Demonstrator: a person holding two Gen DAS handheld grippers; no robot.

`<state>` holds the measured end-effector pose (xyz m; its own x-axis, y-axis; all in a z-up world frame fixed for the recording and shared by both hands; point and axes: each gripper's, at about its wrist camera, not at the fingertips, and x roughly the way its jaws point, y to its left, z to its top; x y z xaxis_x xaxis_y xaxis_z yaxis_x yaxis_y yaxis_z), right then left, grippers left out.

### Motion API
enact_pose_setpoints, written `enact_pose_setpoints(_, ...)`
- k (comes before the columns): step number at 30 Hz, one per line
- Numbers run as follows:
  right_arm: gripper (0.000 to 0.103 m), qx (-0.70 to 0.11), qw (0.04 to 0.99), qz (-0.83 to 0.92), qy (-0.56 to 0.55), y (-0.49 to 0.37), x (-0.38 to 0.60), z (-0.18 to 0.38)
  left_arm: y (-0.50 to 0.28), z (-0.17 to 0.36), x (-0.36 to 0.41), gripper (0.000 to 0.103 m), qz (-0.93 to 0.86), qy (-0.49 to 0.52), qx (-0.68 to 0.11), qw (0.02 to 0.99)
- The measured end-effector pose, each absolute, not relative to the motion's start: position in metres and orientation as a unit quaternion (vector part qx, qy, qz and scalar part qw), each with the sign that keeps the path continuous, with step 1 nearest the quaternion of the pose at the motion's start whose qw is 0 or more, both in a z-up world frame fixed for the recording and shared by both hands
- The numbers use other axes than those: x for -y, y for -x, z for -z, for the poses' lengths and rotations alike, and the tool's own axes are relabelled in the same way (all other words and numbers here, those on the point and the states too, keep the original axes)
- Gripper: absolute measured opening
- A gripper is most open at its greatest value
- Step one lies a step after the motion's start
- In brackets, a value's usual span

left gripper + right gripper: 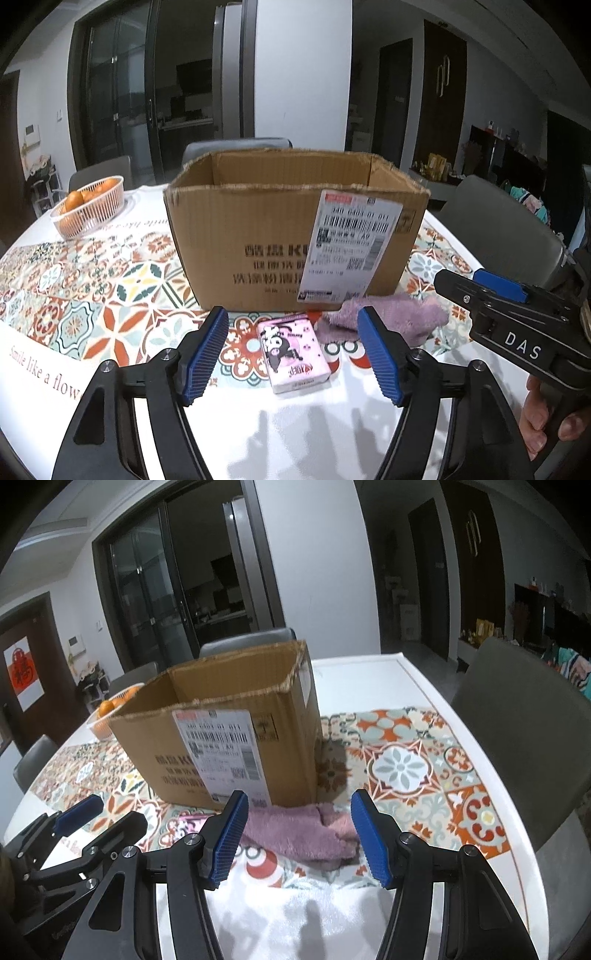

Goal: Organize soft objects
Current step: 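Move both open tools back toward the tissue pack and mauve towel, then grasp the pink tissue pack with the left tool while the right tool grasps the mauve towel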

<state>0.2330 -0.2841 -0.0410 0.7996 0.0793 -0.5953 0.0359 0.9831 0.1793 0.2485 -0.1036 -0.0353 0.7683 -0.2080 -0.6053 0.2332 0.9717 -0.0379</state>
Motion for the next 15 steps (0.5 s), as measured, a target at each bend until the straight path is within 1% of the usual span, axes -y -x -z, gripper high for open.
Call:
enact_pose_setpoints(9, 0.06, -0.346, 0.933, -0.015, -0.097, -0.245, 0.286, 0.063, -0.26, 0.059, 0.103, 0.077, 0.111, -0.009, -0.357, 0.928)
enact_pose_setpoints(12, 0.064, -0.352, 0.931, -0.015, -0.098, -0.249, 0.286, 0.069, -0.264, 0.066, 0.104, 0.077, 0.11, -0.008, -0.367, 0.924)
enact_pose_setpoints(15, 0.064, -0.357, 0.929, -0.016, -0.097, -0.253, 0.287, 0.074, -0.268, 0.073, 0.105, 0.077, 0.11, -0.006, -0.377, 0.92)
